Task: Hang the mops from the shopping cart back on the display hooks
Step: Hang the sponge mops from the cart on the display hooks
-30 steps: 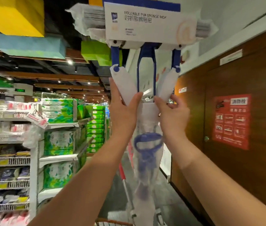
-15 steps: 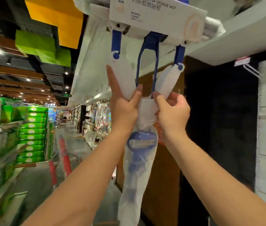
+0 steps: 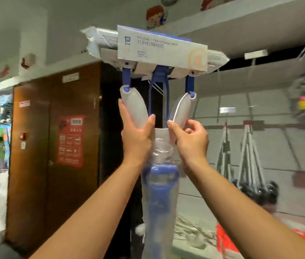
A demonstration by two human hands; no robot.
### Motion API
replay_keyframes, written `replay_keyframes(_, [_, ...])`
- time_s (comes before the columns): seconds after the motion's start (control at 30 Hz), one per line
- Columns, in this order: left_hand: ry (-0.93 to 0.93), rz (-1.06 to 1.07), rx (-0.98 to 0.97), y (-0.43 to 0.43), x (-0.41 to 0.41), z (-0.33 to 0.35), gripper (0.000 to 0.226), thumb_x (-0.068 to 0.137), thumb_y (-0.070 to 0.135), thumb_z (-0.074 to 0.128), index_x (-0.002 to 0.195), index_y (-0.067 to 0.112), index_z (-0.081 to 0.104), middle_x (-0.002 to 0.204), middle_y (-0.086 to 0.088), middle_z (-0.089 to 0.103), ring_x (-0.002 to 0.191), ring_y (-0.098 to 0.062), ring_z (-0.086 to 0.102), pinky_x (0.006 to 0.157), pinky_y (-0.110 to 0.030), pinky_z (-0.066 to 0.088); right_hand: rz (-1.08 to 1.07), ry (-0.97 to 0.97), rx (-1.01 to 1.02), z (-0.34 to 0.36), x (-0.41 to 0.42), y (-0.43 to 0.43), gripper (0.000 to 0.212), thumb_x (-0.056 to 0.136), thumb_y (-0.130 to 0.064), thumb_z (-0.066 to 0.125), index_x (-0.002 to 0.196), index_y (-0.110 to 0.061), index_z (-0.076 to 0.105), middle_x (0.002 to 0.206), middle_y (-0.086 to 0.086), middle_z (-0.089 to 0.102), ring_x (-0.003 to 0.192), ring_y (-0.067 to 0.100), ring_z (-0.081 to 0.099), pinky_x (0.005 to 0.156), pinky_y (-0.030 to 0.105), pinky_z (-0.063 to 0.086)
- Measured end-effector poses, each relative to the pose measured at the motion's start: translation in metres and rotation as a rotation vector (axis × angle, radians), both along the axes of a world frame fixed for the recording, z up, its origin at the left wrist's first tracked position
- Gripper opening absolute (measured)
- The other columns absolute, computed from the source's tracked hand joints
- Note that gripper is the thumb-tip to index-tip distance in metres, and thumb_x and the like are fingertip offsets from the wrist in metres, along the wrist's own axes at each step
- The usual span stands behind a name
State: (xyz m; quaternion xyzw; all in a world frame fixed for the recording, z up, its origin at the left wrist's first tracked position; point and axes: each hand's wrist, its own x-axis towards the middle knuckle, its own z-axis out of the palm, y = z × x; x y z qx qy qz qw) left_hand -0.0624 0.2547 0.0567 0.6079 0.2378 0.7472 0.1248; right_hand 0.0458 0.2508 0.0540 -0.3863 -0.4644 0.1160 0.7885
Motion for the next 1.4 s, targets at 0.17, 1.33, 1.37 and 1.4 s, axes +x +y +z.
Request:
replay_keyframes(0.17, [-0.010,-0.188,-0.032,0.022,0.085,-0.013,0.087,0.092,0.027,0.063,0.153,0.024,0.001,0.128,0.015,0.029,0.095,0.011,0.039,0.075,0.005,0.027,-0.173,0.023,-0.016,-0.011,0.080,-0.008,0.030,0.070,-0.035,0.082,0.078,-0.026,0.055,0.067,-0.002,0.060,0.061,0.015,0.059,0.066,0.038,0.053])
replay_keyframes(1.33, [0.126,-1.048,-0.040,0.183,0.434,-0.016,0.087,0.092,0.013,0.061,0.153,0.020,-0.001,0.130,0.019,0.022,0.113,0.005,0.025,0.074,0.013,0.017,-1.078,-0.019,-0.176,-0.020,0.364,0.080,0.037,0.081,-0.035,0.069,0.112,-0.017,0.059,0.081,-0.002,0.061,0.073,0.014,0.057,0.069,0.033,0.047])
replay_keyframes(1.37, [0.130,-1.055,-0.040,0.181,0.441,-0.016,0.087,0.093,0.014,0.061,0.153,0.020,-0.001,0.129,0.018,0.023,0.112,0.005,0.026,0.074,0.012,0.019,-1.094,-0.022,-0.190,-0.019,0.369,0.077,0.038,0.081,-0.036,0.068,0.113,-0.017,0.060,0.085,0.000,0.064,0.078,0.017,0.060,0.074,0.037,0.050])
replay_keyframes(1.4, [0.135,-1.069,-0.042,0.176,0.451,-0.015,0.087,0.093,0.016,0.061,0.153,0.021,-0.001,0.131,0.017,0.026,0.113,0.003,0.028,0.078,0.007,0.023,-1.110,-0.018,-0.197,-0.019,0.378,0.073,0.036,0.082,-0.035,0.068,0.112,-0.018,0.059,0.091,0.002,0.066,0.083,0.019,0.061,0.079,0.040,0.051])
